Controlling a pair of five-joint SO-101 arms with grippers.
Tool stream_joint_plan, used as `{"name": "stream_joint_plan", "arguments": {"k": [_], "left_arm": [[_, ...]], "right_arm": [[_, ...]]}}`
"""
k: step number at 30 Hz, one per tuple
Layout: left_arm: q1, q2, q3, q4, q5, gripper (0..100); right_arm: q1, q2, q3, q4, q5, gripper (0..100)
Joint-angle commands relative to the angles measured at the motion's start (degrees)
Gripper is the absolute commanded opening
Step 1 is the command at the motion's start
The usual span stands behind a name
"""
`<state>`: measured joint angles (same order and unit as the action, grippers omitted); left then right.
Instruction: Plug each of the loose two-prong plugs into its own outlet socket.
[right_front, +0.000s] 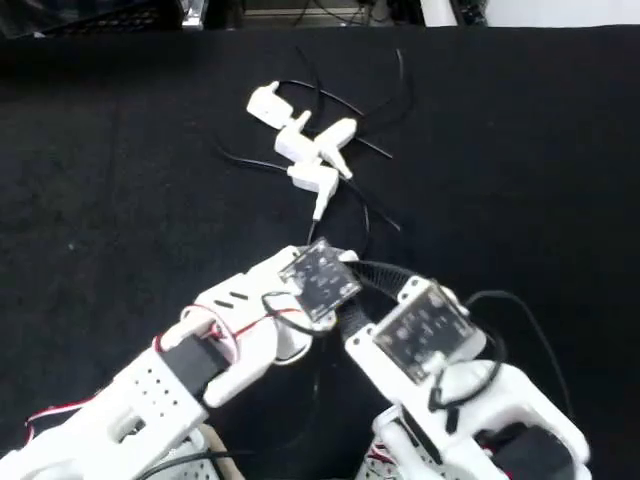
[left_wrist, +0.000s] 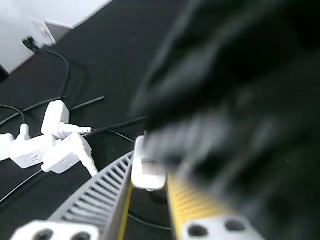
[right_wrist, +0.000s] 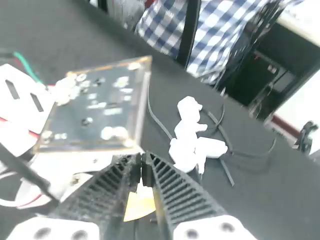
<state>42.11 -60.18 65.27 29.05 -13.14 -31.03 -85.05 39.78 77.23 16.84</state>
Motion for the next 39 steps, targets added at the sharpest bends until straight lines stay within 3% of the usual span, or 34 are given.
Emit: {"name": "stream_joint_plan", "arguments": {"k": [1, 9, 19, 35, 39], "left_arm": [[-0.04, 2.99, -5.41, -1.58, 0.18, 3], [0.40, -5.10, -6.11, 0.62, 1.93, 3], [7.69, -22.42, -6.55, 12.66, 1.85, 3], [7.34, -23.30, -6.90, 15.65, 1.67, 3], [7.16, -23.30, -2.15, 12.57, -2.73, 3]], "right_arm": [[2.29, -0.57, 3.21, -1.93, 0.53, 1.4], [5.80, -0.57, 7.43, -3.78, 0.53, 1.3], [10.37, -0.48, 12.00, -7.91, 2.90, 1.3], [13.27, -0.57, 12.88, -9.41, 2.99, 1.3], [13.27, -0.57, 7.60, -8.09, 2.99, 1.3]]}}
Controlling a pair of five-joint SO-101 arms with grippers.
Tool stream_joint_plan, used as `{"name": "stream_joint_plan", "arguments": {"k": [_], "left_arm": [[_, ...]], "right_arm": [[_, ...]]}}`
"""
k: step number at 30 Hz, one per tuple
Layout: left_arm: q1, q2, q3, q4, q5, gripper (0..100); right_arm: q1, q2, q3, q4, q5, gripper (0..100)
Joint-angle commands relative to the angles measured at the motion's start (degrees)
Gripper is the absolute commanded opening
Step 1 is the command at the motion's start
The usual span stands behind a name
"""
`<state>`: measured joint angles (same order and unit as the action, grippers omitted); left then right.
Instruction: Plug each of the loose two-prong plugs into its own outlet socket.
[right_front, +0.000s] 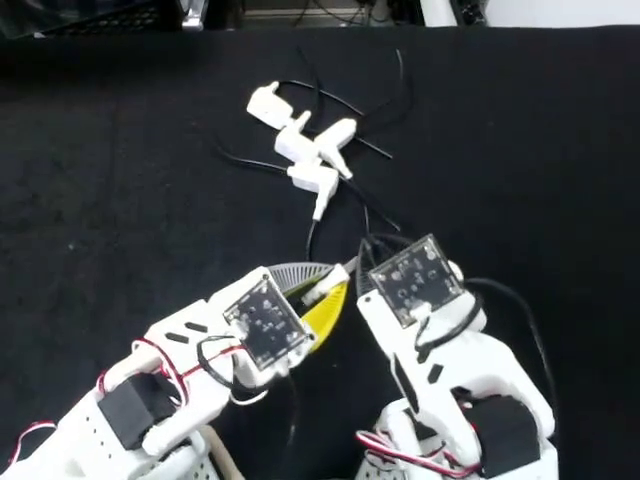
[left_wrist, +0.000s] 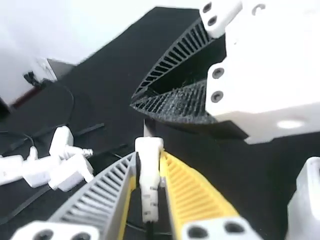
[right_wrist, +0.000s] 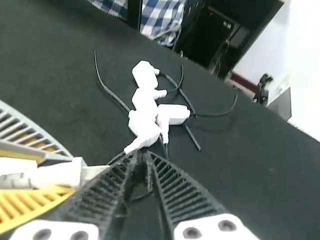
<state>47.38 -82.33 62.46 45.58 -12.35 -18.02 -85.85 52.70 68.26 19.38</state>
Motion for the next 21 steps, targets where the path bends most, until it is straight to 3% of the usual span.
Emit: {"name": "stream_joint_plan", "arguments": {"k": [1, 8, 21], "left_arm": [[1.89, -1.14, 1.98, -5.27, -3.87, 3], [1.89, -1.05, 4.18, -7.82, -3.87, 3], [1.98, -1.58, -1.45, -2.90, -3.78, 3]], "right_arm": [[0.09, 0.22, -7.25, 1.85, 0.35, 1.3], [-0.97, 0.75, -11.47, 5.19, -0.09, 1.3], [-4.04, 0.75, 4.53, -1.67, 0.35, 1.3]]}}
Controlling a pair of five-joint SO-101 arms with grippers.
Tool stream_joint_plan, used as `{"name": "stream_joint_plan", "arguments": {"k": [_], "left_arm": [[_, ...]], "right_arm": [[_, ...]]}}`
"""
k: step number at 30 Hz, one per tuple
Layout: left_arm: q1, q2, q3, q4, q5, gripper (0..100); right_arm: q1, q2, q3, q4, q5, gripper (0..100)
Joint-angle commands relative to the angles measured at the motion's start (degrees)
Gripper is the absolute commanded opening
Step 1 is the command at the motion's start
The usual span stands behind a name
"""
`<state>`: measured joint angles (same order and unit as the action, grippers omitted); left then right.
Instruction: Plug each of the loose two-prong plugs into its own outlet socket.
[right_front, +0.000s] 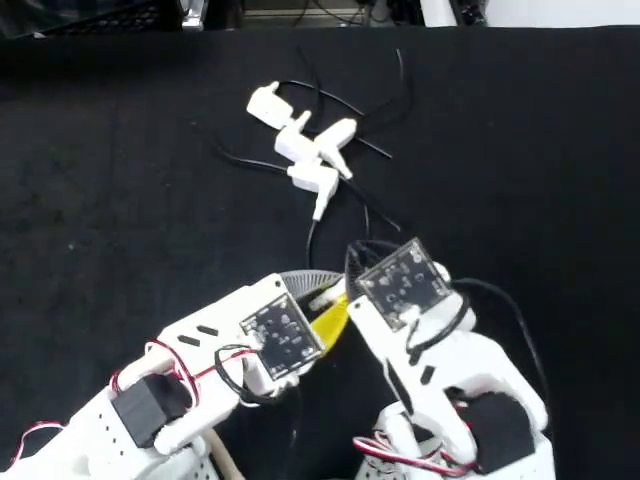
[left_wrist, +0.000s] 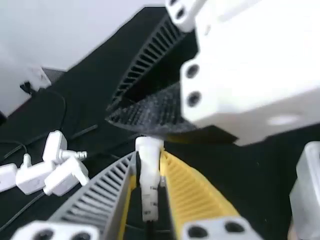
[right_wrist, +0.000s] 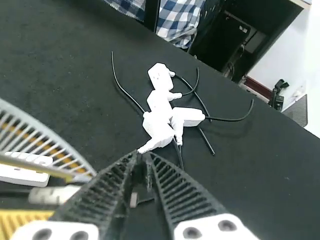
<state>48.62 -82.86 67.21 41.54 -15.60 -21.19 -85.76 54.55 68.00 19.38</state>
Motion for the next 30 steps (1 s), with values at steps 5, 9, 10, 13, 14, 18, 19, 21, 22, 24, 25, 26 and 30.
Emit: {"name": "stream_joint_plan", "arguments": {"k": [5, 9, 10, 13, 14, 18, 19, 21, 22, 24, 25, 26, 30], "left_arm": [[-1.45, -1.14, -8.40, 2.37, -0.53, 3], [-2.24, -1.14, -8.75, 2.37, 0.88, 3], [-2.24, -1.14, -8.75, 2.37, 1.32, 3], [-2.24, -1.14, -9.45, 2.37, 1.41, 3], [-2.33, -1.14, -10.15, 2.37, 1.41, 3], [-2.68, -1.05, -11.38, 2.37, 1.49, 3], [-3.21, -0.97, -11.21, 2.37, 1.49, 3], [-3.91, -0.79, -11.30, 2.37, 1.49, 3], [-4.44, -0.88, -11.38, 2.37, 1.49, 3], [-4.62, -1.14, -11.74, 2.37, 1.49, 3], [-4.70, -1.14, -12.44, 2.46, 1.49, 3], [-4.70, -1.14, -13.14, 2.73, 1.49, 3], [-4.70, -0.79, -14.37, 5.10, 1.49, 3]], "right_arm": [[-0.88, 0.66, 4.44, -1.58, 0.35, 1.3], [-0.79, 0.66, 7.34, -2.99, 0.35, 1.3], [-0.26, 0.66, 7.52, -3.08, 0.35, 1.3], [1.58, 0.66, 7.96, -3.08, 0.35, 1.3], [2.11, 0.66, 8.13, -3.08, 0.35, 1.3], [2.55, 0.22, 11.21, -4.66, 0.35, 1.3], [2.55, 0.22, 11.47, -5.27, 0.35, 1.3], [2.55, 0.22, 11.65, -5.54, 0.35, 1.3], [2.55, 0.22, 11.74, -5.63, 0.35, 1.3], [2.55, 0.22, 11.91, -5.71, 0.35, 1.3], [2.55, 0.48, 12.00, -5.71, 0.35, 1.3], [2.55, 0.66, 12.00, -5.71, 0.35, 1.3], [2.55, 0.22, 11.91, -5.89, 0.26, 1.3]]}}
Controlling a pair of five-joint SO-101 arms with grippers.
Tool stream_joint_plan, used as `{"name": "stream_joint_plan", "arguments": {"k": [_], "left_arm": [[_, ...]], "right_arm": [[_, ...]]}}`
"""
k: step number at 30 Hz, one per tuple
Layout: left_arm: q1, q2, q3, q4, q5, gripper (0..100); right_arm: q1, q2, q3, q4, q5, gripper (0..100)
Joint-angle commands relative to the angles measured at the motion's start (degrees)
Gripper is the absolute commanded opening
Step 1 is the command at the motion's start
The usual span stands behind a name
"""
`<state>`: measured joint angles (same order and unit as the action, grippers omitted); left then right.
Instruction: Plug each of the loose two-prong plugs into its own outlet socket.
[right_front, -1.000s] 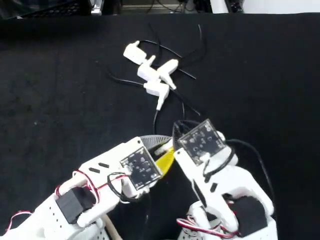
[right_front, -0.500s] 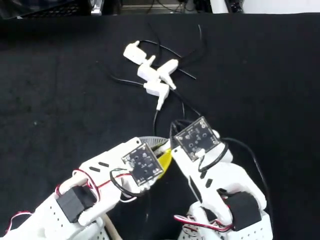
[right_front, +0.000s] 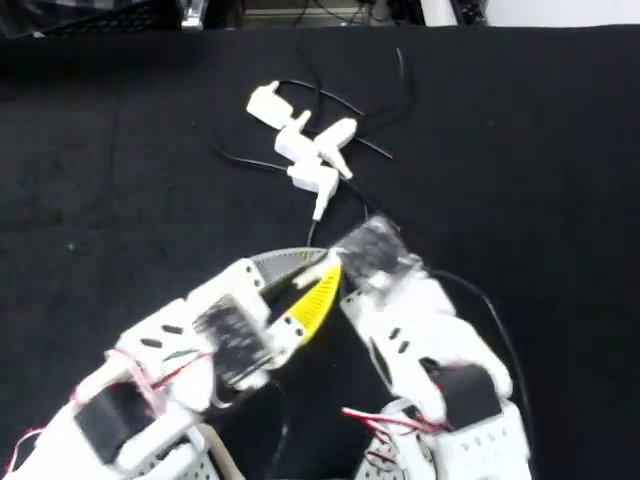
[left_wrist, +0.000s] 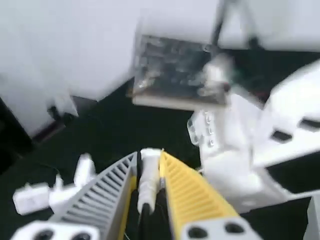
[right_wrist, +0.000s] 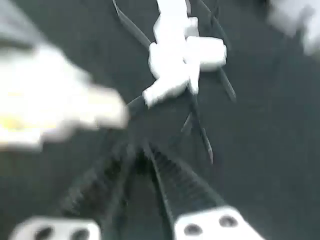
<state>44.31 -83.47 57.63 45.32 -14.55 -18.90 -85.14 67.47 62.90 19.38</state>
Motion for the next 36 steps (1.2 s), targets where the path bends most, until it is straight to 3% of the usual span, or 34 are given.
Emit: {"name": "stream_joint_plan", "arguments": {"k": [1, 7, 13, 17, 24, 32, 36], "left_arm": [[-0.40, -0.09, -4.26, 1.32, 0.44, 3], [-2.07, 0.18, -1.01, 1.23, 0.44, 3], [-14.55, 12.22, -2.42, 2.73, 5.36, 3], [-21.23, 24.62, -4.70, 4.57, 8.53, 3], [-29.41, 39.12, -7.08, 7.03, 18.81, 3], [-36.70, 44.40, -3.82, 1.23, 27.16, 3], [-36.88, 44.48, -2.68, -0.26, 29.98, 3]], "right_arm": [[0.26, -0.40, -1.01, -0.97, 0.26, 1.3], [10.02, 0.04, 3.21, -9.85, -0.97, 1.3], [19.52, 0.13, 13.49, -16.35, -7.91, 6.1], [20.13, 0.13, 18.51, -18.29, -7.47, 12.9], [20.04, -0.04, 20.62, -20.66, -7.47, 13.4], [19.96, -0.40, 22.20, -22.77, -7.47, 13.4], [19.96, -0.22, 22.73, -24.18, -7.47, 13.4]]}}
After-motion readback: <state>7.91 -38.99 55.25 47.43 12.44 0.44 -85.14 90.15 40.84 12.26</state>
